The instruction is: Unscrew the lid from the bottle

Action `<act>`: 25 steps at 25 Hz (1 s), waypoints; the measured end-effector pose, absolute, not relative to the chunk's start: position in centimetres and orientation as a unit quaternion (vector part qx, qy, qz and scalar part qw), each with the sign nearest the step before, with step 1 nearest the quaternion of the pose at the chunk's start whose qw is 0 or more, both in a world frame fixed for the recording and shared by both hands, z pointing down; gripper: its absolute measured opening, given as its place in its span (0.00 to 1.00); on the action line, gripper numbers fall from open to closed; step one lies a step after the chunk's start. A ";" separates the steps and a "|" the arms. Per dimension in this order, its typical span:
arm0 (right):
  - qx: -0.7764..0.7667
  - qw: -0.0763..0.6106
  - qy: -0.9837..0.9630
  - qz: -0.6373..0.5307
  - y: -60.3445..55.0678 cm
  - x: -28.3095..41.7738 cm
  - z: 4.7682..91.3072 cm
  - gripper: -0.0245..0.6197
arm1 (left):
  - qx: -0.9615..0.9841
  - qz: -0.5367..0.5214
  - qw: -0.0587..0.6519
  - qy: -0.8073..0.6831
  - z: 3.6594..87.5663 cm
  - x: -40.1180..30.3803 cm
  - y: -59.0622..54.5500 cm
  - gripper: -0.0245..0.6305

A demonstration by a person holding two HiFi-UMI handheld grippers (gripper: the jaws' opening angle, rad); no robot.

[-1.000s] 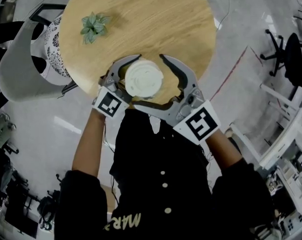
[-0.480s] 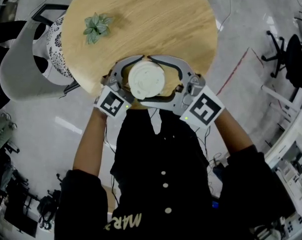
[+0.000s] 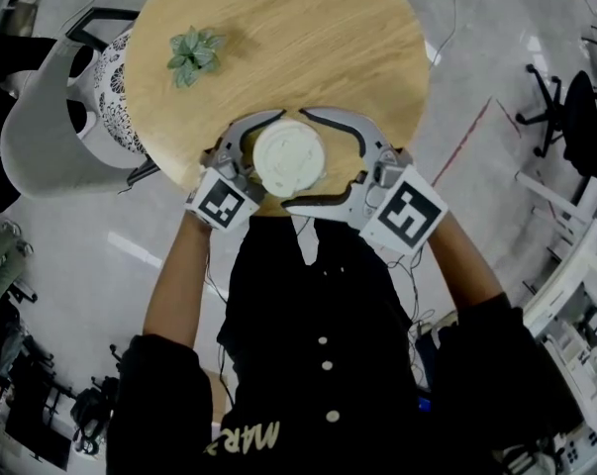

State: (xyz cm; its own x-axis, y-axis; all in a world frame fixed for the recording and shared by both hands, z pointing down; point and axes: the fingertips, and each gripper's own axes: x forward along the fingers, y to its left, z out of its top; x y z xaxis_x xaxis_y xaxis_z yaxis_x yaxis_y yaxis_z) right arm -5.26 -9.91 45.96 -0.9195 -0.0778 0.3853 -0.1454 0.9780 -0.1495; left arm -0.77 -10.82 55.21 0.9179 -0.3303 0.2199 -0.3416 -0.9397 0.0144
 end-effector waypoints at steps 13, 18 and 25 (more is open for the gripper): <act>0.145 0.130 -0.981 0.017 -11.0 -6.3 44.6 0.74 | 0.978 0.116 0.029 -0.172 55.2 -0.7 -10.8 0.61; -0.044 0.126 -0.991 0.028 -10.2 -6.4 44.8 0.74 | 0.979 0.116 0.030 -0.165 55.4 -0.7 -10.9 0.61; -0.009 0.150 -0.987 0.058 -10.5 -6.0 45.4 0.79 | 0.978 0.120 0.030 -0.165 55.3 -0.8 -10.9 0.61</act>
State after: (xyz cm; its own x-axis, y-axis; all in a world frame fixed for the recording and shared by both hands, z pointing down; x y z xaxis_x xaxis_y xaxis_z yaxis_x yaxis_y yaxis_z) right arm -6.04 -10.46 45.45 -0.9550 0.0354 0.2943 0.0008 0.9931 -0.1169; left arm -0.79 -10.86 55.31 0.9165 -0.3163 0.2448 -0.3307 -0.9436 0.0188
